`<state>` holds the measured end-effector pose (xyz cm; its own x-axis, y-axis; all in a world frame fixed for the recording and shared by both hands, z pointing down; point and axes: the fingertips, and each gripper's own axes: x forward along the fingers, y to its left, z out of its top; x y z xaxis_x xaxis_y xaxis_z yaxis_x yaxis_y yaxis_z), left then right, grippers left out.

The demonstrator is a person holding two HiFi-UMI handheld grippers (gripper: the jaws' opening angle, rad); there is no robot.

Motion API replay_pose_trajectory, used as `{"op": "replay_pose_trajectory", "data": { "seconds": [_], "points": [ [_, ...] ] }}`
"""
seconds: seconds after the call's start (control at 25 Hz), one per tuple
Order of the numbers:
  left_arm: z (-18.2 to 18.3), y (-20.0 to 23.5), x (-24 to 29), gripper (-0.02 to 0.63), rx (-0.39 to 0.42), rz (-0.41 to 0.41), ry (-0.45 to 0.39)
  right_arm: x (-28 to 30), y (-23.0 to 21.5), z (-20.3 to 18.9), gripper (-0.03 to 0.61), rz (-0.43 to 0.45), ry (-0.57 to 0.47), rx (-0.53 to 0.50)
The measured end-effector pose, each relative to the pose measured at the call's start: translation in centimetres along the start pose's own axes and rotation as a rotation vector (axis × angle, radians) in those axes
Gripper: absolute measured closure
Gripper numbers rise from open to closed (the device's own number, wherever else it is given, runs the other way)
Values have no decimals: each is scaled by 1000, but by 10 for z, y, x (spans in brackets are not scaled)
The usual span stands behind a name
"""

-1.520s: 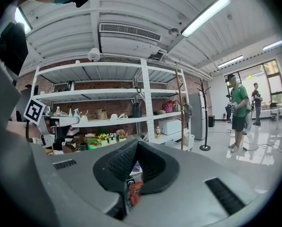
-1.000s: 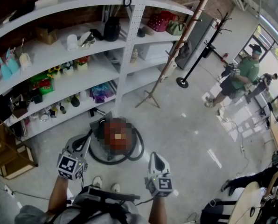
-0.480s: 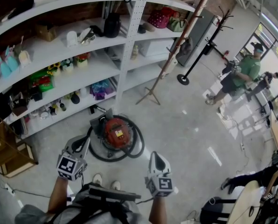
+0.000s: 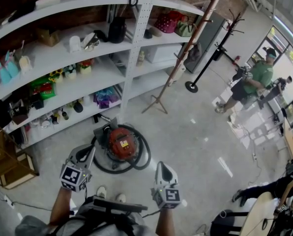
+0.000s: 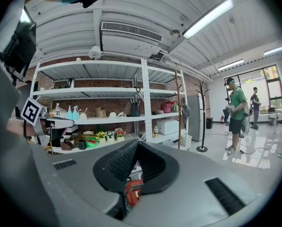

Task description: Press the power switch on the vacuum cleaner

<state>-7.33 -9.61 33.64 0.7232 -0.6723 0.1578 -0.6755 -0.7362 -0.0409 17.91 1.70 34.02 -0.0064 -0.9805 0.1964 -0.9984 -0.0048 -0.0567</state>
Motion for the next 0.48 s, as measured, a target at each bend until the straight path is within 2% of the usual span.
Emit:
{"op": "replay_pose_trajectory", "data": {
  "seconds": [0.48],
  "points": [
    [2,-9,3,606,0,-15,-1,3,2,3,572,11,18,11]
  ]
}}
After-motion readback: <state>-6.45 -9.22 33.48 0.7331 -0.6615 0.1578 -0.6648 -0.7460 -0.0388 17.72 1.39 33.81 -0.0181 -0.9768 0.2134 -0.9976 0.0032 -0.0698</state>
